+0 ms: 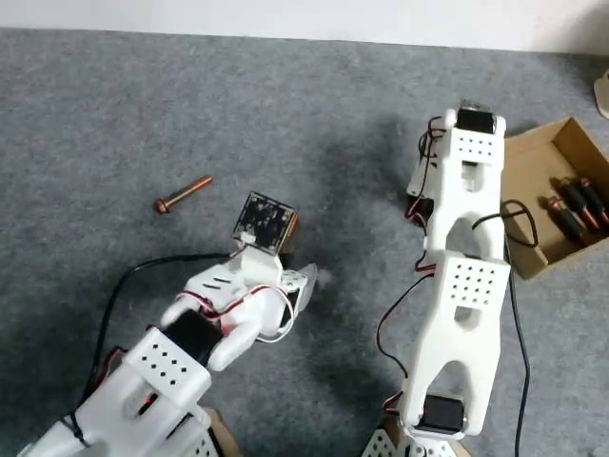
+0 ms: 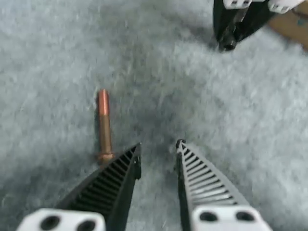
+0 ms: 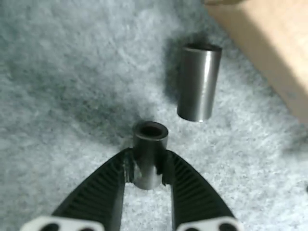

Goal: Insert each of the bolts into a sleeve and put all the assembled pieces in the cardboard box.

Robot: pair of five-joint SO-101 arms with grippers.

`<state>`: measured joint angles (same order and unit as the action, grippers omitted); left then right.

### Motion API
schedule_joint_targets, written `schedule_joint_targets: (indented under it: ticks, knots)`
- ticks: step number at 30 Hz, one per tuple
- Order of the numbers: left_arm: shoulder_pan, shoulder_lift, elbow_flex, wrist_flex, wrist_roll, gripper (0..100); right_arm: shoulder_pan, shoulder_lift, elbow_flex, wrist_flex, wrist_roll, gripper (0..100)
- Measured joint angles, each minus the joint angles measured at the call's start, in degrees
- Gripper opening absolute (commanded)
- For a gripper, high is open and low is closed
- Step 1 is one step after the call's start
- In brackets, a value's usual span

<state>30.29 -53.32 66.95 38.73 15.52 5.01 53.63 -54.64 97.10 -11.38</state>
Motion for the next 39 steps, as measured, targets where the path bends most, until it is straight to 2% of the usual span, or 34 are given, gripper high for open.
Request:
schedule_joint_targets:
  ticks: [8, 13, 17, 21, 28, 39]
  knots:
    - [-0.09, 22.95, -13.01, 1.58, 0.0, 13, 0.0, 0.0, 0.0, 0.0, 0.53, 0.6]
    - [-0.09, 34.46, -19.08, 1.58, 0.0, 21, 0.0, 0.0, 0.0, 0.0, 1.23, 0.6]
    - [-0.44, 37.63, -22.24, 3.43, 0.0, 18, 0.0, 0.0, 0.0, 0.0, 1.41, 0.6]
    - [-3.69, 38.86, -24.44, 4.31, 0.0, 15, 0.0, 0.0, 0.0, 0.0, 1.58, 0.6]
    - [-7.47, 42.29, -29.45, 8.88, -0.7, 15, 0.0, 0.0, 0.0, 0.0, 1.58, 0.6]
    - [-8.97, 51.78, -34.9, 9.58, -2.64, 15, 0.0, 0.0, 0.0, 0.0, 1.58, 0.6]
